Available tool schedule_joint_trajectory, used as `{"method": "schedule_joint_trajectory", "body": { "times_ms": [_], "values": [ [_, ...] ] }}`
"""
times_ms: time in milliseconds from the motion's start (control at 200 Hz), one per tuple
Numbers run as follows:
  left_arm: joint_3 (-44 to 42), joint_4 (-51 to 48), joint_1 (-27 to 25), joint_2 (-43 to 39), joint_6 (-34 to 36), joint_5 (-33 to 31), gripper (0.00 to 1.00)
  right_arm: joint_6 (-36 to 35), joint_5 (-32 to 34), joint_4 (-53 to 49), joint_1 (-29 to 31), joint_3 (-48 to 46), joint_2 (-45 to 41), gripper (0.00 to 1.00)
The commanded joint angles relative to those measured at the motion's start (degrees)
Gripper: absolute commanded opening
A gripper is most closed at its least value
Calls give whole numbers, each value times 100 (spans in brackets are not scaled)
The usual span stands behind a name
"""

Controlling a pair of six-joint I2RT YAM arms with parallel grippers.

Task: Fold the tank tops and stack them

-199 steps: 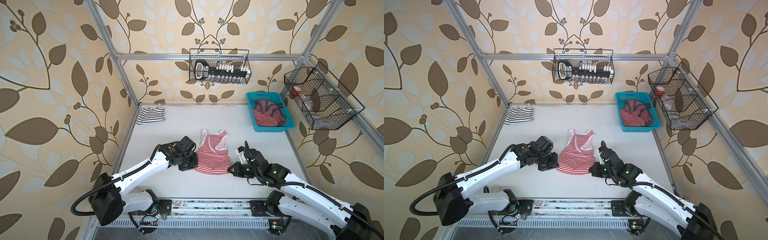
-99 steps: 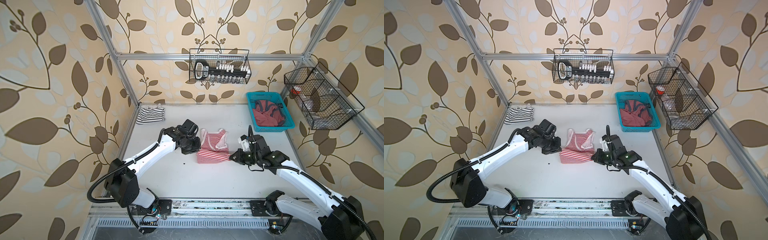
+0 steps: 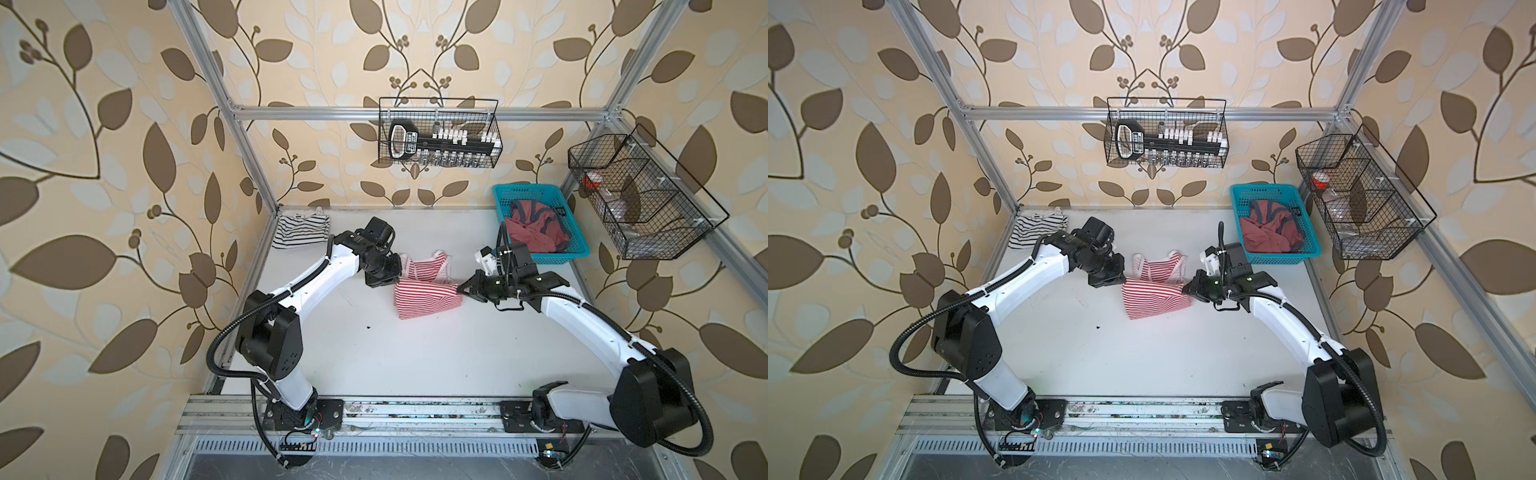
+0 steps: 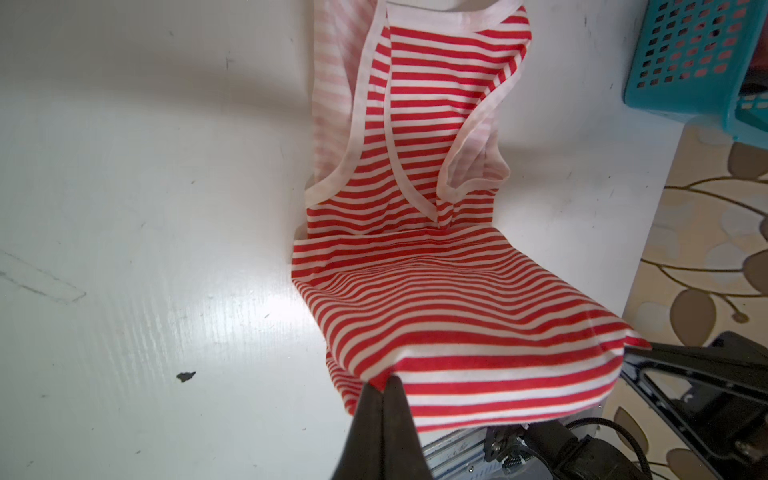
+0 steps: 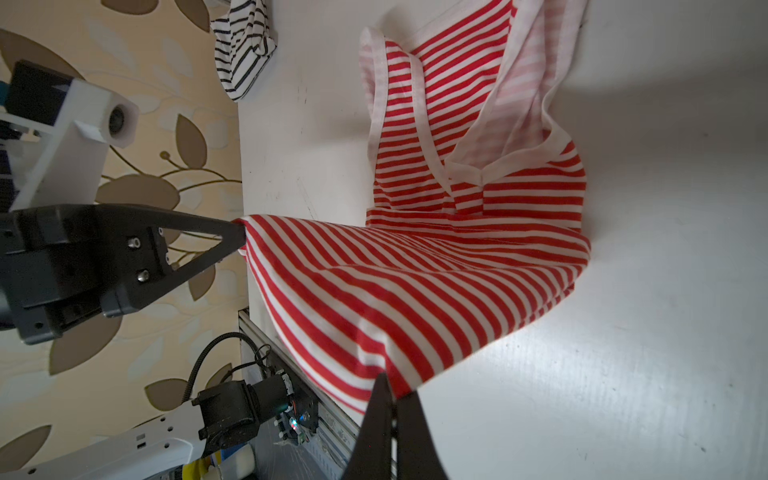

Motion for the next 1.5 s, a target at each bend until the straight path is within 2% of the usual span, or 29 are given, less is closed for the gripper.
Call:
{"method": "schedule_joint_trajectory", "body": {
  "times_ms": [0, 240, 570, 780, 845, 895, 955, 1020, 1055, 1105, 1160, 1300, 1440, 1499],
  "values": [
    [423, -161, 165, 303, 319, 234, 0, -197, -476, 154, -164, 320, 439, 0],
    [1131, -127, 496, 1173, 388, 582, 0, -228, -816, 322, -430, 1279, 1718, 0],
    [2643, -146, 917, 2570, 484, 898, 0, 42, -1178, 668, -773, 2462, 3352, 0],
    [3607, -113, 1130, 3438, 452, 1056, 0, 533, -1352, 1267, -1002, 2829, 4168, 7],
    [3702, 64, 1183, 3599, 363, 1065, 4, 744, -1409, 1566, -1013, 2892, 4367, 18],
    [3772, 235, 1229, 3701, 280, 1083, 8, 953, -1440, 1848, -1024, 2918, 4486, 18],
    [3922, 396, 1282, 3819, 166, 1083, 19, 1237, -1498, 2250, -1056, 2936, 4618, 20],
    [4165, 482, 1341, 3958, 87, 1068, 25, 1522, -1537, 2629, -1099, 2941, 4697, 28],
    [4299, 517, 1369, 4031, 35, 1065, 28, 1605, -1518, 2744, -1128, 2945, 4691, 29],
    [4485, 570, 1420, 4096, -23, 1090, 40, 1667, -1469, 2862, -1155, 2913, 4614, 30],
    [4644, 606, 1455, 4110, -76, 1096, 41, 1633, -1389, 2886, -1176, 2859, 4458, 33],
    [4328, 769, 1471, 3622, -126, 989, 41, 1202, -1068, 2506, -1154, 2595, 3802, 39],
    [2962, 1196, 1360, 2659, -183, 934, 35, 532, -792, 1754, -998, 2314, 3205, 41],
    [2506, 1259, 1221, 2349, -200, 946, 30, 372, -810, 1632, -885, 2175, 3065, 38]
  ]
}}
